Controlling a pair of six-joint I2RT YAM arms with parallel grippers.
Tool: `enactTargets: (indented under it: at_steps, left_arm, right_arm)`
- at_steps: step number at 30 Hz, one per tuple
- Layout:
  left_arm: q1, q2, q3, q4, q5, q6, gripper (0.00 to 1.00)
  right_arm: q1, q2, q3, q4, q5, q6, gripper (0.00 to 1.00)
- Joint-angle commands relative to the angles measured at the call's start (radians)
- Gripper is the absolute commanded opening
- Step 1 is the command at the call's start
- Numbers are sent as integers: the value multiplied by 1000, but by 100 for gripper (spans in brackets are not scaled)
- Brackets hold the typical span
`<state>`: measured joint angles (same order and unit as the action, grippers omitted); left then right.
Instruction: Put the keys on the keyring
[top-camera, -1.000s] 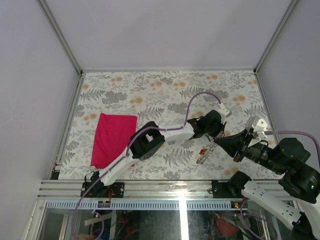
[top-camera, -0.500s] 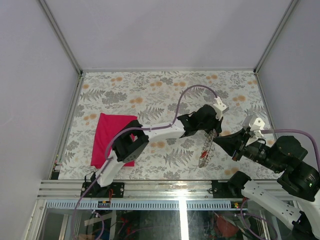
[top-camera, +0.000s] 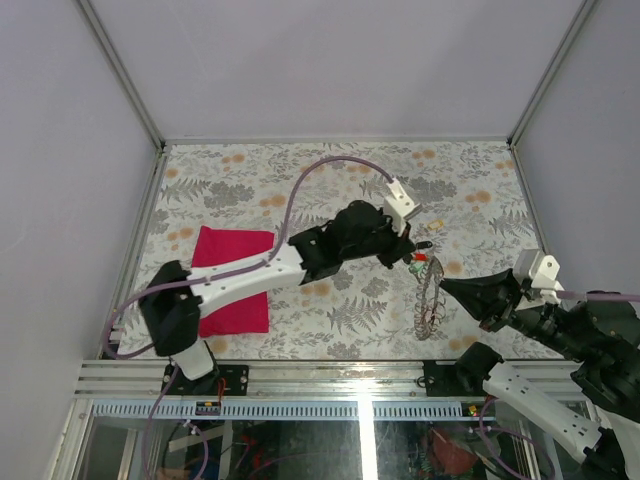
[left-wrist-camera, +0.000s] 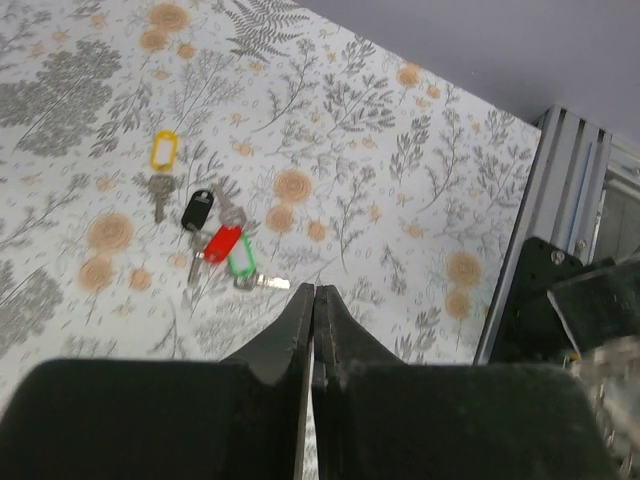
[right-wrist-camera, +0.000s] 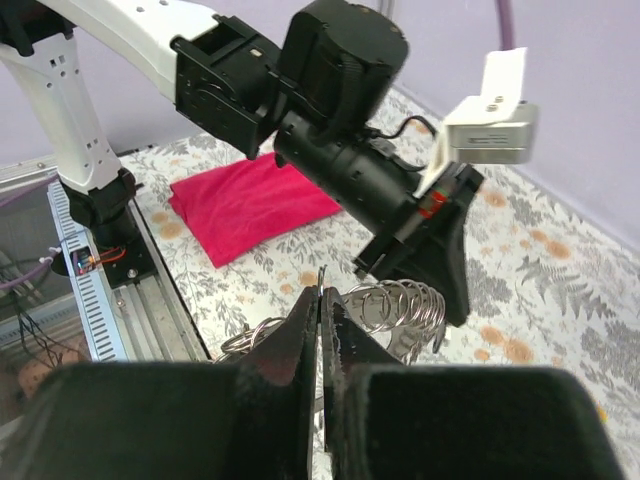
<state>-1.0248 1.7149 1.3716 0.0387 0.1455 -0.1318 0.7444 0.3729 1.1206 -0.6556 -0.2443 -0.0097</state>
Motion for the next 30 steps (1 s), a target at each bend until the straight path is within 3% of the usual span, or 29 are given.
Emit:
enactTargets:
  at_steps: [1,9,14,26,30]
  left_arm:
    - [9,-168,-118,24,-46,92,0]
    - [17,-481,-318,-81,-31,177,0]
    - [20,-690,-397,-114,51,208,0]
    - [21,-971,-409,-101,223,209,0]
    - [20,-1020,-430,-23,256,174,0]
  right_arm:
    - [1,-9,-3,133,-80,-26,0]
    - [1,86,-77,253,-268,21,0]
    - [1,133,-141,394,-349,69,0]
    - [1,264,-253,860,-602,283,0]
    - [0,294,-309,1118,-645,437,0]
